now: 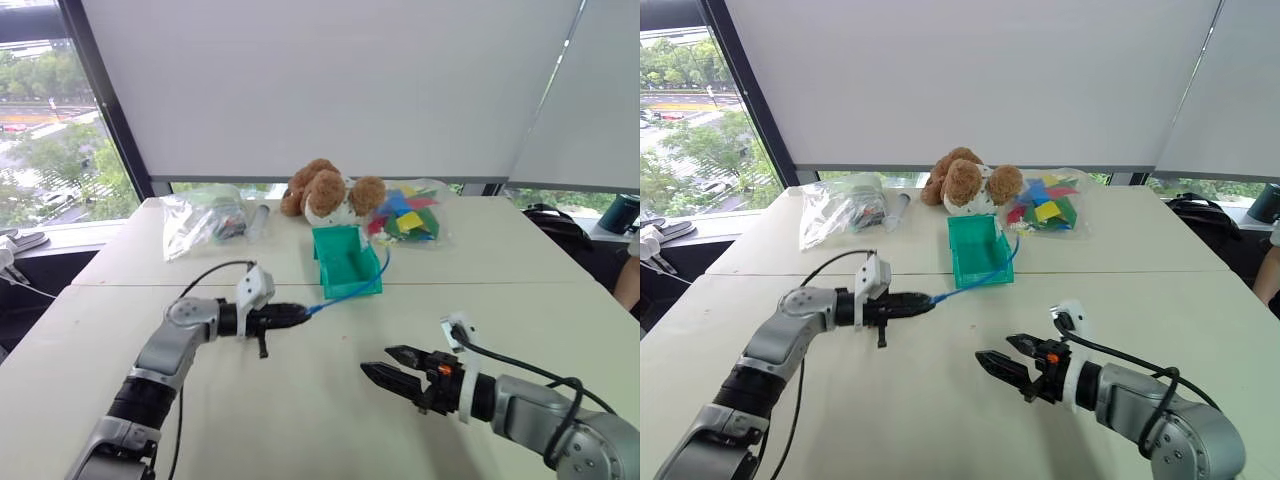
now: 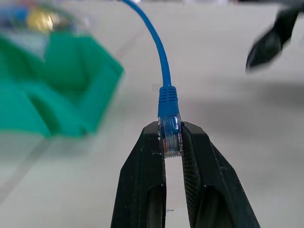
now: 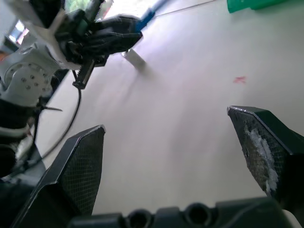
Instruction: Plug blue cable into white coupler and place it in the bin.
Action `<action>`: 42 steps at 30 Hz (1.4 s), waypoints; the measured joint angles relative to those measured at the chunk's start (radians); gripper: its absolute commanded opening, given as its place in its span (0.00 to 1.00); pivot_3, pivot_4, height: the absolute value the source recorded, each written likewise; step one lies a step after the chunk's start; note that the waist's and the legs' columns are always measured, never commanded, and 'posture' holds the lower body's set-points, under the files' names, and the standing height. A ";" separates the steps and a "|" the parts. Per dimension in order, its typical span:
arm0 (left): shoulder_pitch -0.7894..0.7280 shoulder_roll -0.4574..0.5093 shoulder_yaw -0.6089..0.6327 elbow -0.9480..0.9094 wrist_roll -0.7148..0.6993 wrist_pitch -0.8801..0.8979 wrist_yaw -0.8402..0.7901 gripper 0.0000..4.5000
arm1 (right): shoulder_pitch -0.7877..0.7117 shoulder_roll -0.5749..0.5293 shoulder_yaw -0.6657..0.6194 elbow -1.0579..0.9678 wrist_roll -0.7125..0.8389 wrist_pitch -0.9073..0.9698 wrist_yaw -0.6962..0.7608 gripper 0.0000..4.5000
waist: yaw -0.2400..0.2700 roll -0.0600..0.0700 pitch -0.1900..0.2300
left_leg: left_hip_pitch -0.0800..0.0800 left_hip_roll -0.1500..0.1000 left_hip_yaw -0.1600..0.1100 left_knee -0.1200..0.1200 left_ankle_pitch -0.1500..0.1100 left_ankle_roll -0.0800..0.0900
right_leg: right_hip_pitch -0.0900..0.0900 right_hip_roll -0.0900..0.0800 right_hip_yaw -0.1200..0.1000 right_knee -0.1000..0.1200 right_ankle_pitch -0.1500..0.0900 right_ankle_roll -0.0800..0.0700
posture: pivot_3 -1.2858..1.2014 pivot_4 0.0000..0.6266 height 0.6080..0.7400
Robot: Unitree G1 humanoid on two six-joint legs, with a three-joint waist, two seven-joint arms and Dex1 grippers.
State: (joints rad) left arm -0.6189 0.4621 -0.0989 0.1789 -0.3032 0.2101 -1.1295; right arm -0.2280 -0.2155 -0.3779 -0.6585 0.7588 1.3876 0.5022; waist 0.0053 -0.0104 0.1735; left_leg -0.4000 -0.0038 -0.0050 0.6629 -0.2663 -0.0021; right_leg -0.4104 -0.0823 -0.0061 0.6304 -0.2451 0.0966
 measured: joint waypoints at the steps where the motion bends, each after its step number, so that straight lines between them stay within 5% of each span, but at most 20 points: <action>1: -0.006 -0.010 -0.001 -0.005 -0.002 0.000 0.004 0.01 | -0.029 0.028 -0.006 0.018 0.004 0.010 -0.032 1.00 | 0.000 0.001 0.000 | 0.000 0.000 0.000 0.000 0.000 0.000 | 0.000 0.000 0.000 0.000 0.000 0.000 | 0.52 0.24 1.00; 9: -0.014 -0.045 -0.046 0.008 0.028 -0.043 0.006 0.01 | -0.292 0.300 -0.160 0.203 0.053 0.079 -0.295 1.00 | 0.000 0.001 0.000 | -0.006 0.000 0.000 -0.001 0.000 0.000 | -0.008 0.002 0.000 0.003 0.000 0.001 | 0.52 0.24 1.00; 20: -0.044 -0.074 -0.076 0.029 0.055 -0.077 0.011 0.01 | -0.328 0.349 -0.160 0.294 0.093 0.088 -0.424 1.00 | -0.018 0.001 0.000 | -0.008 -0.001 0.001 -0.001 0.000 0.000 | -0.010 0.002 0.000 0.003 0.002 0.003 | 0.52 0.24 1.00; 24: -0.044 -0.075 -0.077 0.041 0.055 -0.086 0.011 0.00 | -0.328 0.349 -0.155 0.302 0.113 0.085 -0.441 0.72 | -0.022 0.001 0.000 | -0.008 0.000 0.001 -0.001 0.000 0.000 | -0.011 0.003 0.000 0.003 0.002 0.003 | 0.52 0.24 1.00; 30: -0.044 -0.075 -0.077 0.049 0.059 -0.096 0.012 0.00 | -0.328 0.349 -0.146 0.311 0.138 0.068 -0.468 0.02 | -0.021 0.001 0.000 | -0.008 0.000 0.001 -0.001 0.000 0.000 | -0.011 0.002 0.000 0.003 0.002 0.003 | 0.52 0.24 1.00; 37: -0.040 -0.067 -0.074 0.043 0.059 -0.103 0.025 0.00 | -0.341 0.348 -0.146 0.323 0.168 0.064 -0.502 0.01 | -0.021 0.001 0.000 | -0.008 0.000 0.001 -0.001 0.000 0.000 | -0.011 0.002 0.000 0.003 0.002 0.003 | 0.52 0.24 1.00; 42: 0.003 -0.035 -0.063 0.009 0.052 -0.034 0.057 0.55 | -0.400 0.337 -0.141 0.340 0.213 0.064 -0.514 0.00 | -0.026 0.002 0.000 | -0.008 0.000 0.001 -0.001 0.000 0.000 | -0.012 0.003 0.000 0.004 0.002 0.003 | 0.52 0.24 1.00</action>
State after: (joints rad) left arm -0.6163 0.4269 -0.1618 0.1875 -0.2507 0.1763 -1.0729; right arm -0.6278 0.1218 -0.5193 -0.3189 0.9714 1.4513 -0.0119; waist -0.0204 -0.0082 0.1738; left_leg -0.4084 -0.0035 -0.0041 0.6616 -0.2661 -0.0020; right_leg -0.4225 -0.0795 -0.0057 0.6341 -0.2433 0.0998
